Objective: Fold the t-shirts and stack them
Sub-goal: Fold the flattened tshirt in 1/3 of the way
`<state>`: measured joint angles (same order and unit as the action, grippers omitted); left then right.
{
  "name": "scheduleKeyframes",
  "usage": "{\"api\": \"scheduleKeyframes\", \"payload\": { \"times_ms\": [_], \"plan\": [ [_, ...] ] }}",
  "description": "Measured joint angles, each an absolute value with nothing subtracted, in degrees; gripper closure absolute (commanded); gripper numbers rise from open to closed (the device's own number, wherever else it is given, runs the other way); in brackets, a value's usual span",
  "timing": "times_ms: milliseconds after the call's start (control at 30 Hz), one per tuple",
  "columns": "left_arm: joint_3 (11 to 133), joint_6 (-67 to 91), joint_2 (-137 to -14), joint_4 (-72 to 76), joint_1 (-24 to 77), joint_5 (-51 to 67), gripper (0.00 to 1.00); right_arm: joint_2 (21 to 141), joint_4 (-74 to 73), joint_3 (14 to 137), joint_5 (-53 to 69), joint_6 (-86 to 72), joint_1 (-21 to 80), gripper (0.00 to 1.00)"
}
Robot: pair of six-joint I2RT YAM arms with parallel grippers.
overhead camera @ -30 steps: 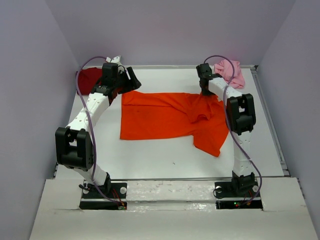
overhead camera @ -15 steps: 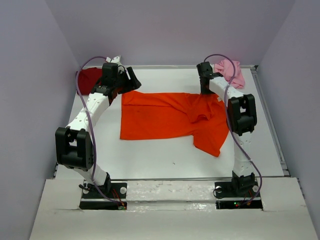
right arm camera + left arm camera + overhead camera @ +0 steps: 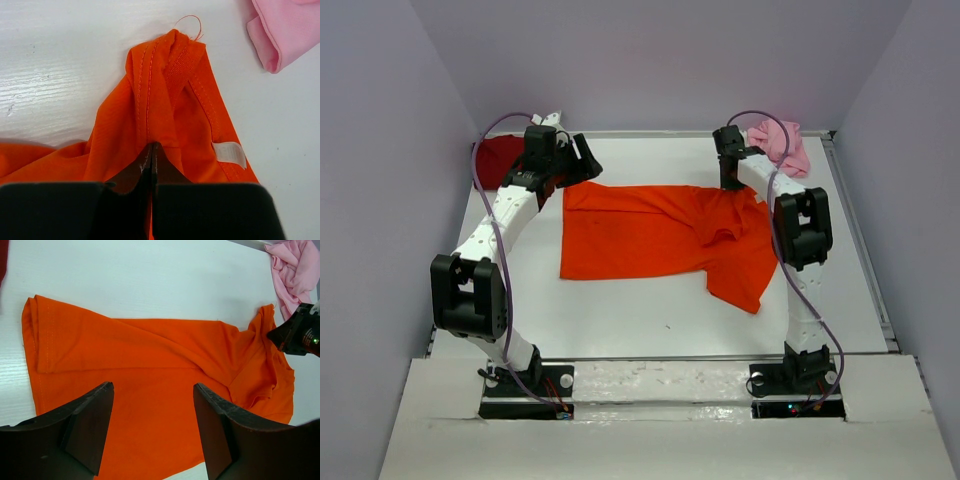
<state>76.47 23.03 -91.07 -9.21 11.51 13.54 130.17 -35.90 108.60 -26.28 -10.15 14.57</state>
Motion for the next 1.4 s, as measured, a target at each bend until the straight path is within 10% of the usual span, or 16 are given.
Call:
{"api": "scheduleKeyframes", "payload": {
  "times_ms": [1000, 1133, 1400],
  "plan": [
    [76.5, 23.0, -91.1, -9.2, 11.5, 13.9, 0.26, 124.2, -33.0, 103.5, -30.8, -9.0, 7.9, 1.00],
    [76.5, 23.0, -91.1, -9.2, 11.6, 14.0, 0.26, 124.2, -32.9, 103.5, -27.7, -9.0, 7.9, 0.50],
    [76.5, 23.0, -91.1, -9.2, 11.6, 14.2, 0.26, 124.2, -33.0, 103.6, -21.9, -9.6, 7.9, 0.37]
  ]
}}
